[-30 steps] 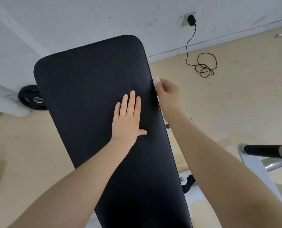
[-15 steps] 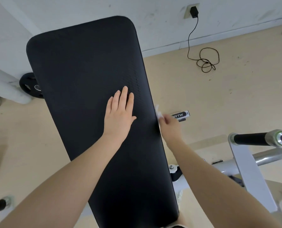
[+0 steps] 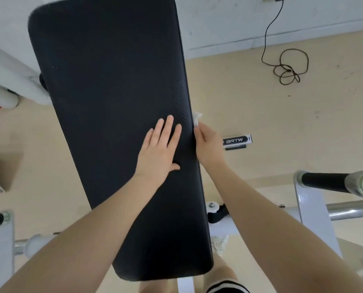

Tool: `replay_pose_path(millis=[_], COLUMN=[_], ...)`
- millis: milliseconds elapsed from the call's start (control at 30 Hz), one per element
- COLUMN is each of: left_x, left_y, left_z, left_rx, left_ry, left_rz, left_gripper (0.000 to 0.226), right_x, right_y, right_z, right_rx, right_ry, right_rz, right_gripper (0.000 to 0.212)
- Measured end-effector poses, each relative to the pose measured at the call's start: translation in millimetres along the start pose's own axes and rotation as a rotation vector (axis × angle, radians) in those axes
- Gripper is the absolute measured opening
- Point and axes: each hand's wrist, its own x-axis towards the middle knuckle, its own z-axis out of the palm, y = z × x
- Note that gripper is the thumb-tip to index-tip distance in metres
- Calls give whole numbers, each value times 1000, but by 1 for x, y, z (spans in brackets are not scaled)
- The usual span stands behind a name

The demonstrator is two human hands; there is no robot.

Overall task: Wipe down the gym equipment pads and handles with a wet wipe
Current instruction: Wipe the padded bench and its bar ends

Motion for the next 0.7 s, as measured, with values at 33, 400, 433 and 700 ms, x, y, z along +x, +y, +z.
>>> replay_pose_path(millis=[33, 400, 433, 700], left_x=[0, -25, -32, -89], left_y=[2, 25, 28, 48], left_z=[-1, 13, 18, 53], left_rx=[-13, 22, 11, 43], left_ry=[-12, 134, 153, 72], left_rz=[-14, -41, 0, 257], left_gripper=[106, 92, 90, 97], right_x=[-12, -72, -69, -143], right_y=[12, 41, 36, 95], right_z=[-1, -1, 0, 9], right_rx=[-18, 373, 380, 113], right_ry=[-31, -258, -249, -114], right_rz=[16, 373, 319, 327], right_gripper=[31, 46, 47, 26])
